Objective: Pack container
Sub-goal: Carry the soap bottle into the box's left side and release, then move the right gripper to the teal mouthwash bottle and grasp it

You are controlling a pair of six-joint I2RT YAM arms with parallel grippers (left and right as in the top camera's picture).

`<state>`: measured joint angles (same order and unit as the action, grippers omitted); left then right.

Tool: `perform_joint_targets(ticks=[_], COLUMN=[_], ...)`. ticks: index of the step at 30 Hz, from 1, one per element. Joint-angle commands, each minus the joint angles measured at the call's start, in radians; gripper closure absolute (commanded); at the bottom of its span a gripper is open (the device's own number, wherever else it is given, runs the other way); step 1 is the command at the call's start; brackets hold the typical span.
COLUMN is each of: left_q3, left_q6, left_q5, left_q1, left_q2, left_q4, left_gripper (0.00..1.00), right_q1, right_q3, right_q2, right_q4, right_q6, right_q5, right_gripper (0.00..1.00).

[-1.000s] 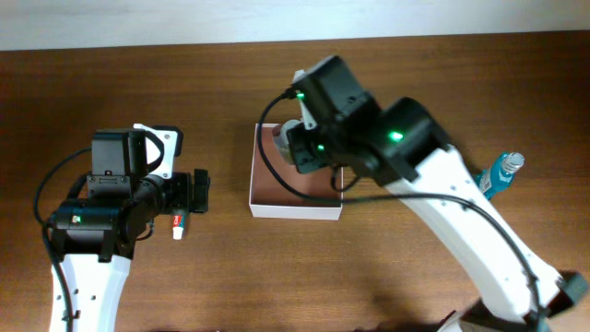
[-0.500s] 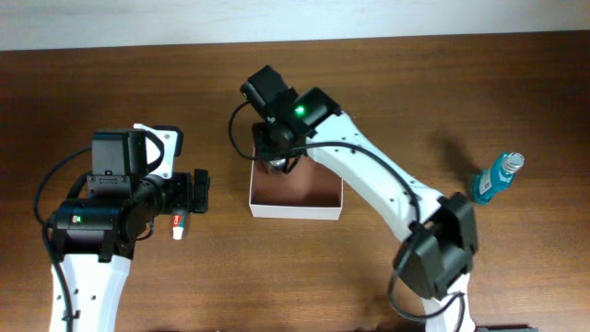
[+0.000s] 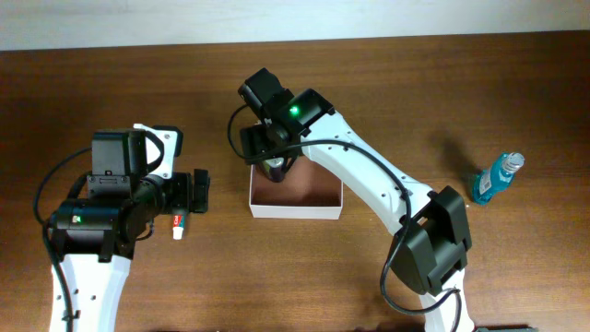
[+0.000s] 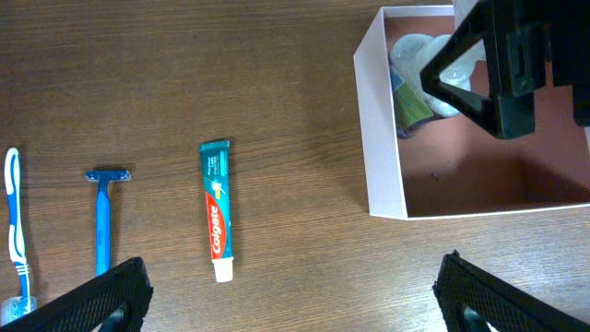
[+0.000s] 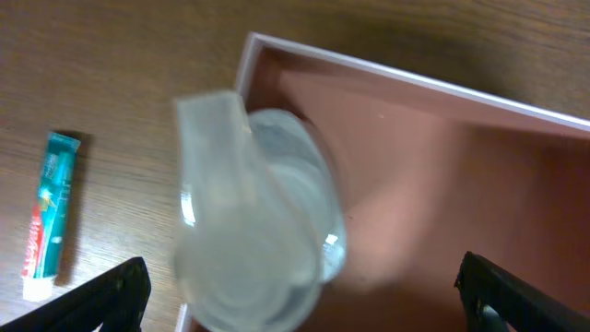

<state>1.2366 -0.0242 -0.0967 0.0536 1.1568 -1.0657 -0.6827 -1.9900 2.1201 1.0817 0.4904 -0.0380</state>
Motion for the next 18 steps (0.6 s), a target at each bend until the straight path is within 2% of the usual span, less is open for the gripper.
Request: perform_joint_targets(ticks=[1,6,8,11,14,18], left_q3=[0.017,0.017,0.017,0.017,0.017,0.017], left_q6=[0.010,0.010,0.010,0.010,0.010,0.010], left_q5=[0.008,0.008,0.008,0.008,0.008,0.007], left_q1=[0.003,0.003,0.003,0.003,0.003,0.003], left_q2=[0.003,0.003,0.003,0.003,0.003,0.003], left_q4=[0.002,0.002,0.002,0.002,0.002,0.002], left_gripper=[0.01,0.00,0.00,0.00,0.00,0.00], right_q1=[-0.002,0.103,0.264,0.507,0.717,0.945], right_q3=[-0.035,-0.084,-0.084,-0.084,-0.076,-0.032], right_q2=[-0.097,-0.335,-0.431,-0.481,-0.472,-0.420], right_q4=[0.048,0.231,0.329,0.424,0.449,0.452], right_q6=[-0.023,-0.041,-0.041,-0.071,-0.193,-0.242], right_q5=[-0.122,-0.297,-0.295,-0.251,-0.132,-0.016], right_gripper=[0.01,0.02,0.01,0.01,0.01,0.01])
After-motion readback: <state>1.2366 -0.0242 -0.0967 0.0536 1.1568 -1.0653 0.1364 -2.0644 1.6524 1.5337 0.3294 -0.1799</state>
